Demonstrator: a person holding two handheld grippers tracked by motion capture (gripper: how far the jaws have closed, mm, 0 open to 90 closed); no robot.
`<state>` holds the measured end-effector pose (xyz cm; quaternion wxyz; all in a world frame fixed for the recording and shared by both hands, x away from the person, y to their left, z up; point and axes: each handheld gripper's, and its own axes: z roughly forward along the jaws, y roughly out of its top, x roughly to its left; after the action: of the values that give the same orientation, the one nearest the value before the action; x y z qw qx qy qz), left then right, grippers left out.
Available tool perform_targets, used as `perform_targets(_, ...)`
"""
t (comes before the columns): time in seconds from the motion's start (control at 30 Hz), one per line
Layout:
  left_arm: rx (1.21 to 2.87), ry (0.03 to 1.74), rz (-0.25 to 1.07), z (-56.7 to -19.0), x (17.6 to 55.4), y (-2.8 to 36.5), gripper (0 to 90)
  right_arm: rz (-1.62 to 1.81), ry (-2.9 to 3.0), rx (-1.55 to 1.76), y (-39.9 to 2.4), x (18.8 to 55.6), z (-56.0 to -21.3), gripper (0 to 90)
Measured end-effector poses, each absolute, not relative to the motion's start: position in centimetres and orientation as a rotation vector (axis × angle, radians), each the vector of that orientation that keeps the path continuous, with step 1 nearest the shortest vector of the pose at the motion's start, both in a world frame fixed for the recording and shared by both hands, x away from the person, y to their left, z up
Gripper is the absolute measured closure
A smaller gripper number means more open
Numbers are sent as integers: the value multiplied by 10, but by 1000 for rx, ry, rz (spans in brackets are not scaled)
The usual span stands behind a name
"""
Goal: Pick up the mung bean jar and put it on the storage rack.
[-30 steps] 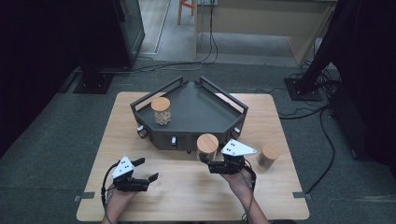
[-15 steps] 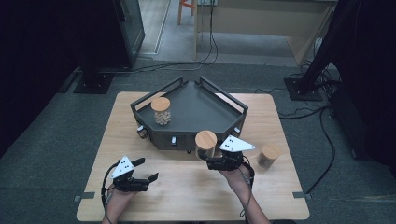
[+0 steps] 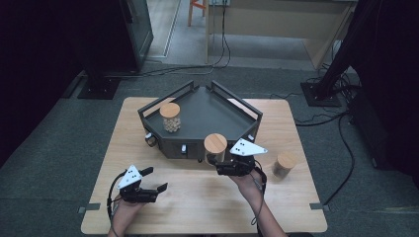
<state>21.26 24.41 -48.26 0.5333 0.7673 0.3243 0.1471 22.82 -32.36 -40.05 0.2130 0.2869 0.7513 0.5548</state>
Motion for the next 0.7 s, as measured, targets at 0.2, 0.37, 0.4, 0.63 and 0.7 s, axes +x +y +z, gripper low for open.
perform_targets(0.2,1829,774,350,-483,213,244,116,1540,2091,802,-323,234,-398,256)
perform_targets(0.37,1829,772,351,-482,213,244,116,1534,2089,809,-322,238,-395,255)
perform_targets(0.4,1829,772,351,-482,213,244,116,1533,2087,804,-322,239,-395,255)
perform_targets(0.63,1828,772,350,-483,213,244,116,1535,2088,815,-318,244,-392,256)
perform_targets(0.7,1828,772,349,-483,213,244,116,1534,2088,812,-317,245,-392,255)
